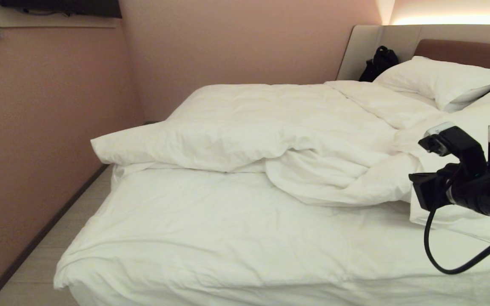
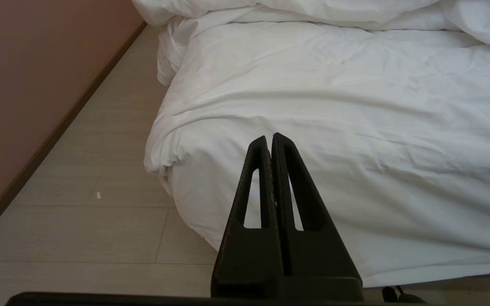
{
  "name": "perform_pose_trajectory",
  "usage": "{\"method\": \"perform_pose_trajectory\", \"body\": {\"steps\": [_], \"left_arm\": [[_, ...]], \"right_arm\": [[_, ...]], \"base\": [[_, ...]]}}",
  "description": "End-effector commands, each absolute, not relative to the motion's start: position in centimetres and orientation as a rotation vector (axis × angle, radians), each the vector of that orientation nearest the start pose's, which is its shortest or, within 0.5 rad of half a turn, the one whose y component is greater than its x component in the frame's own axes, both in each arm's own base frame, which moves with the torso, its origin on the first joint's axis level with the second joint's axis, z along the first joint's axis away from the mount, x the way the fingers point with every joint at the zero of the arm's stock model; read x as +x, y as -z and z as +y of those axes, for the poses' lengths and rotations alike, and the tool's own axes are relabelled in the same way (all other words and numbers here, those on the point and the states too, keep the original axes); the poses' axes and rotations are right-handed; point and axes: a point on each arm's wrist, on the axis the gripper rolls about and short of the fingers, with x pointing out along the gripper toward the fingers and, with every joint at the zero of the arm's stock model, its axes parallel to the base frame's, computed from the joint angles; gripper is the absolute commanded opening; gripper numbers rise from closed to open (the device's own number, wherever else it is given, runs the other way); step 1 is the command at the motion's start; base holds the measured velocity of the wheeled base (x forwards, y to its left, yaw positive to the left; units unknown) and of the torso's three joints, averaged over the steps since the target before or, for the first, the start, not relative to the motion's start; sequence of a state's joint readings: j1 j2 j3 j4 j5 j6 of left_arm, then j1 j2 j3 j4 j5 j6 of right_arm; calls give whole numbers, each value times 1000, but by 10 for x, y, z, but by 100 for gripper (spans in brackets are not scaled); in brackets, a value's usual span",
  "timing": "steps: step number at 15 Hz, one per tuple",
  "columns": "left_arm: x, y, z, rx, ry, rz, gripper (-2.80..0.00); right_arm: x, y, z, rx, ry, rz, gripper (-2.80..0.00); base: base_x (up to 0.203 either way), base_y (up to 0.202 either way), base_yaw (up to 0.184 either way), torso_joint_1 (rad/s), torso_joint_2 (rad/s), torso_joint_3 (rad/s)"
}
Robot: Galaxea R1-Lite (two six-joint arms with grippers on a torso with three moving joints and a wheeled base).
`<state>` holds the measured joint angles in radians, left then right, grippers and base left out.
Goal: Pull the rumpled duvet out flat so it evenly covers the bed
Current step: Hold the folded corner of the quilt
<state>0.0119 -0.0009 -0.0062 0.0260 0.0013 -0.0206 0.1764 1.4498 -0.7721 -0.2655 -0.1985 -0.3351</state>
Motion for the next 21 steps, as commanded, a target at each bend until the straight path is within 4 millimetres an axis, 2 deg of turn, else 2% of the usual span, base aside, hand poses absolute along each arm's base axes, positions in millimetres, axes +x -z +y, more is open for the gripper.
{"method": "perform_pose_trajectory", "body": {"steps": [1,5,8,13,14,21], "left_arm": [[-23,-75,0,-22,-14,20,-280],[-23,-75,0,-22,-14,20,-280],[-23,-75,0,-22,-14,19,-280],[-23,-75,0,-22,-14,18,-280],[-23,-75,0,-22,-14,20,-280],[-23,-75,0,-22,-14,20,-280]], "right_arm": [[229,-192,48,-518,-108,439,-280],[218,-159,59,-592,-180,515,-280],[225,-143,64,-612,-200,547,-280],[232,-135,66,-638,-198,537,-280],[233,-135,66,-642,-192,527,0],[241,-128,68,-732,-80,570,0]], "base": [[0,0,0,0,0,0],[0,0,0,0,0,0],[0,0,0,0,0,0],[0,0,0,0,0,0],[0,0,0,0,0,0],[0,0,0,0,0,0]]}}
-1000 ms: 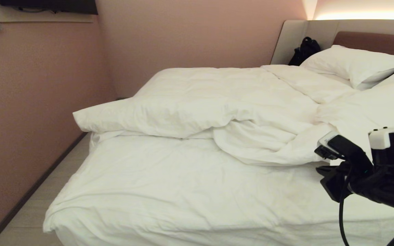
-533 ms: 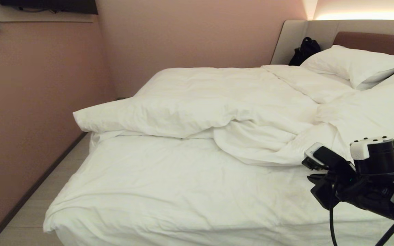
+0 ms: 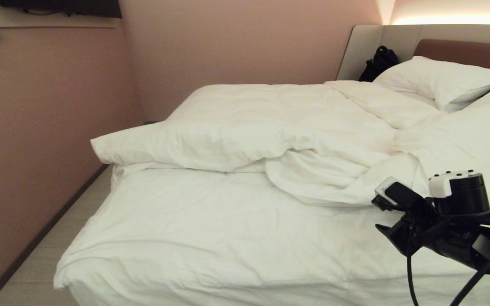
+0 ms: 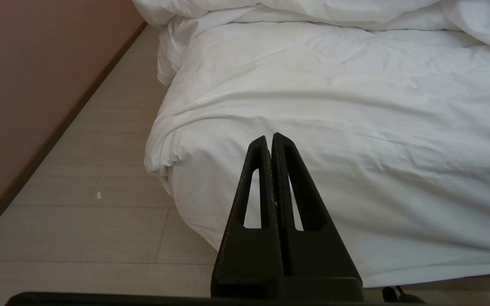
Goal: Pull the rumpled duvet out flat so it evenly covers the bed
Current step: Hold the folded corner of the quilt
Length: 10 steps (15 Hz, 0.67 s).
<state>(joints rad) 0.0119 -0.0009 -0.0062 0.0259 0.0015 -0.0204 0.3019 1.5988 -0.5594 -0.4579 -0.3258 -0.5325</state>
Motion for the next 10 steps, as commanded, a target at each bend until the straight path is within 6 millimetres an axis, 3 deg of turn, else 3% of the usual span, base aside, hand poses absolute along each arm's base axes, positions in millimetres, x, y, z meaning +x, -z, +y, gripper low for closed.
{"method": "perform_pose_trajectory", "body": {"steps": [1,10], "left_arm": [[-23,-75,0,-22,-14,20,-280],[-23,-75,0,-22,-14,20,-280]], "right_arm": [[246,-127,70,-754,-60,567,0],[282,-118,80,-822,49,578,0]], "base": [[0,0,0,0,0,0],[0,0,0,0,0,0]]}}
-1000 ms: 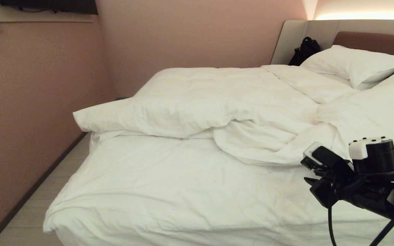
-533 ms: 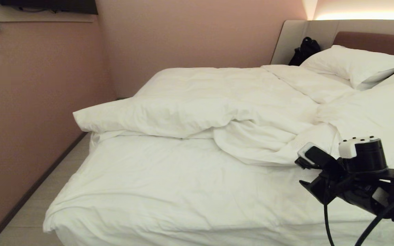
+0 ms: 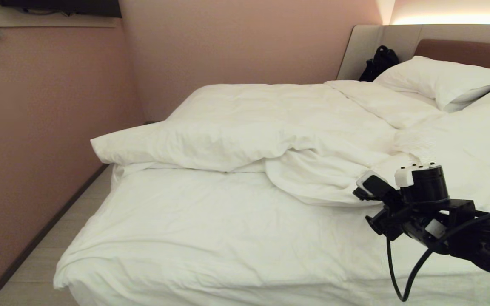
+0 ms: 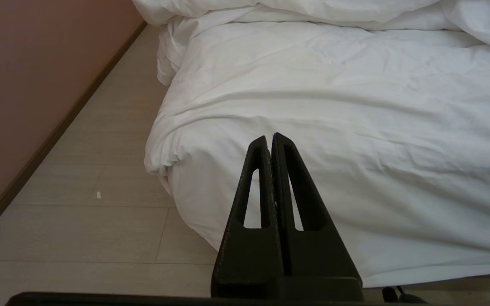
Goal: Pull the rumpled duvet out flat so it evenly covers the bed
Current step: Hold the folded corner of the quilt
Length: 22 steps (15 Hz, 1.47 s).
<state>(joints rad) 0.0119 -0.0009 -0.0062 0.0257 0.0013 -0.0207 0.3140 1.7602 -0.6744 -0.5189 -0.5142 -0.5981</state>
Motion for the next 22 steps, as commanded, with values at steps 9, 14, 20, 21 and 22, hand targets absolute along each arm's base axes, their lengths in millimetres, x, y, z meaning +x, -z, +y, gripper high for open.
{"method": "perform_pose_trajectory", "body": {"steps": [9,14,20,21,22], "left_arm": [[-23,-75,0,-22,-14,20,-280],[-23,-75,0,-22,-14,20,-280],[-23,-75,0,-22,-14,19,-280],[-23,-75,0,-22,-14,18,-280],[-23,-75,0,-22,-14,20,-280]], "right_arm": [[324,-105,67,-824,173,618,0],[352,-102,50,-796,238,625,0],[363,-93,42,-789,261,643,0],[364,-94,42,-785,266,631,0],[365,-95,40,-780,273,626,0]], "base": [[0,0,0,0,0,0],[0,0,0,0,0,0],[0,0,0,0,0,0],[0,0,0,0,0,0],[0,0,0,0,0,0]]}}
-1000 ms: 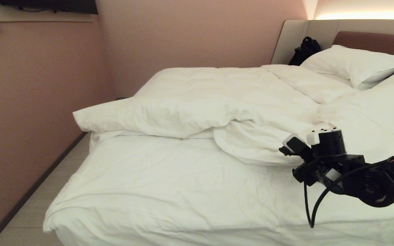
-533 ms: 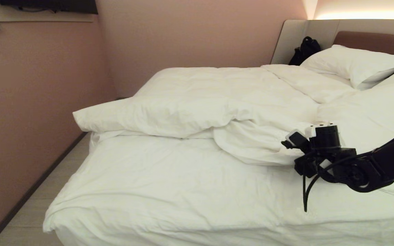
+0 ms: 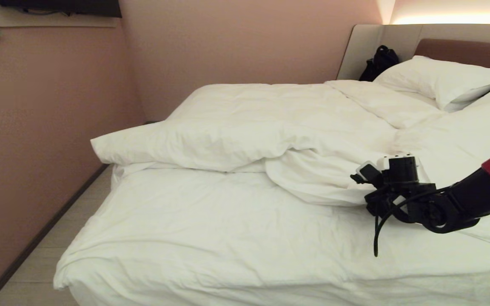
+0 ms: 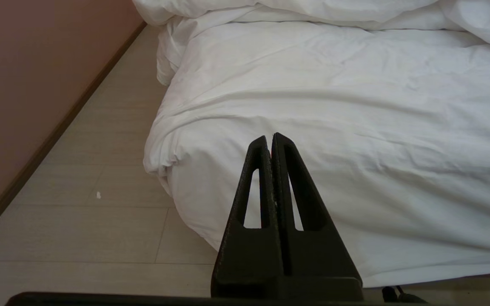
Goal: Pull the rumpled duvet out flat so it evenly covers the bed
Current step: Hold the folded corner of the quilt
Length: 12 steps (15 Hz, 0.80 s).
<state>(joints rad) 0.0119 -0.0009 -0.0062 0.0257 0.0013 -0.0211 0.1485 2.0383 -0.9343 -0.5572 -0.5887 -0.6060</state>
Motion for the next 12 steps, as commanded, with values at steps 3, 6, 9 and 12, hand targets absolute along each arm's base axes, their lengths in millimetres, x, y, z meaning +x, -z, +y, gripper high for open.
{"method": "perform_pose_trajectory", "body": {"steps": [3,6,9,12], "left_arm": [[-23,-75,0,-22,-14,20,-280],[-23,-75,0,-22,-14,20,-280],[-23,-75,0,-22,-14,20,-280],[-23,-75,0,-22,-14,18,-280]], "right_arm": [[364,-98,40,-773,279,617,-280],[363,-100,38,-768,285,612,-280],[365,-100,37,-764,292,603,-280],[367,-102,33,-754,311,589,-280]], "base": [[0,0,0,0,0,0],[0,0,0,0,0,0],[0,0,0,0,0,0],[0,0,0,0,0,0]]}}
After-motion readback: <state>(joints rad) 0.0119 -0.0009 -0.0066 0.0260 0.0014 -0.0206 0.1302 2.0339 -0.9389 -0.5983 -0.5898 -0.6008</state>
